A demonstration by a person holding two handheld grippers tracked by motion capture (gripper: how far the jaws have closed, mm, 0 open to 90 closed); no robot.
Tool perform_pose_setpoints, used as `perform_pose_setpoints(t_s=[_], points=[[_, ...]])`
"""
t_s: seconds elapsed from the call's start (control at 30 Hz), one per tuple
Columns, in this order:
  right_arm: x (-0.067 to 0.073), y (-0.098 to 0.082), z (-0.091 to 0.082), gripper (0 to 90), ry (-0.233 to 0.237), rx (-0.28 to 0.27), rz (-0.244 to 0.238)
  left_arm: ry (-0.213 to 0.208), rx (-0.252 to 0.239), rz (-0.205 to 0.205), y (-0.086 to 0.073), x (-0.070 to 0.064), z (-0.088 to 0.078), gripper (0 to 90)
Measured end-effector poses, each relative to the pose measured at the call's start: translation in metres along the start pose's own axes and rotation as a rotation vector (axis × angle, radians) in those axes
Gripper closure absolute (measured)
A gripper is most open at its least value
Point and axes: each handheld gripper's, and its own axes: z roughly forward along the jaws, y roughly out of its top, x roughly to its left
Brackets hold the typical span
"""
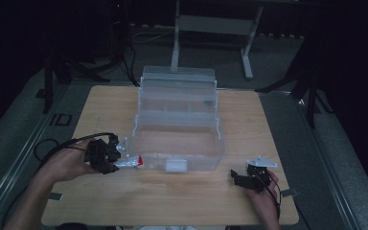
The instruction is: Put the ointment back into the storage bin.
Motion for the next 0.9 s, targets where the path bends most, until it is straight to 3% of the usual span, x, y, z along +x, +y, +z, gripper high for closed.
perform_pose_setpoints(t_s=[0.9], points=[[0.000,0.000,0.000,18.6,0.000,-0.001,0.002,0.008,-0.006,0.014,0.009,0.020,-0.017,70.4]])
